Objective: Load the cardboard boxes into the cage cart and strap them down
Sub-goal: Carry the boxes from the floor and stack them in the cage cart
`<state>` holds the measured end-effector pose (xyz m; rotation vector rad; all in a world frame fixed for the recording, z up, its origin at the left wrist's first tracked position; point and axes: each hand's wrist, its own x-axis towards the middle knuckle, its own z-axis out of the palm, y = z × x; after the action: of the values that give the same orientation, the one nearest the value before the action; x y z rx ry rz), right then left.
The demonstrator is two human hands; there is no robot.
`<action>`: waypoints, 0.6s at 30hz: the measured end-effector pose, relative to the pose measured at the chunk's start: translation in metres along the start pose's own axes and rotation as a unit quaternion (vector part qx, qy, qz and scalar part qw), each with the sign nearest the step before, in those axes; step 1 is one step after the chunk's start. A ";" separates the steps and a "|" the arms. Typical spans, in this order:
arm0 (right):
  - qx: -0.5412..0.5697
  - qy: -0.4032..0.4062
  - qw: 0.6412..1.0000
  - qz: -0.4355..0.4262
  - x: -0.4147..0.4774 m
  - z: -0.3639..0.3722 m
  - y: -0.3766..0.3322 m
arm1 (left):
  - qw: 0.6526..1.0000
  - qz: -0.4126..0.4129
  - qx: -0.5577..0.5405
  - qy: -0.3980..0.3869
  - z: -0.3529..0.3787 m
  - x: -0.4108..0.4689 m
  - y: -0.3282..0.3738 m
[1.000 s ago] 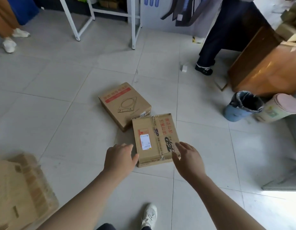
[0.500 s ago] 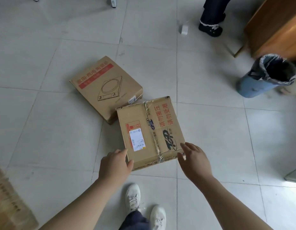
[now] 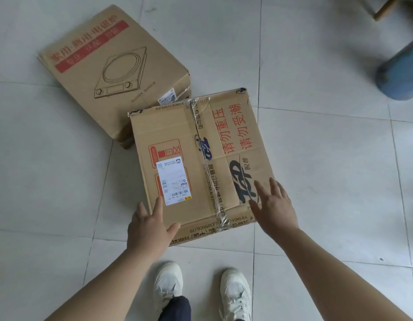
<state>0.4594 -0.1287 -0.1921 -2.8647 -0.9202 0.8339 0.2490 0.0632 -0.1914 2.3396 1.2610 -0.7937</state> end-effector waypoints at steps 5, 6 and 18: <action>-0.026 -0.021 0.999 0.030 0.025 0.041 0.023 | 0.997 -0.023 -0.073 -0.029 0.043 0.025 -0.012; -0.025 -0.023 0.999 0.032 0.027 0.046 0.026 | 0.995 -0.016 -0.097 -0.028 0.049 0.027 -0.012; 0.081 0.067 0.993 0.046 0.029 0.037 0.022 | 0.981 -0.003 -0.195 0.017 0.055 0.019 -0.006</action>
<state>0.4722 -0.1360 -0.2420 -2.7993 -0.6779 0.6772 0.2355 0.0479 -0.2464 2.0395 1.3016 -0.4571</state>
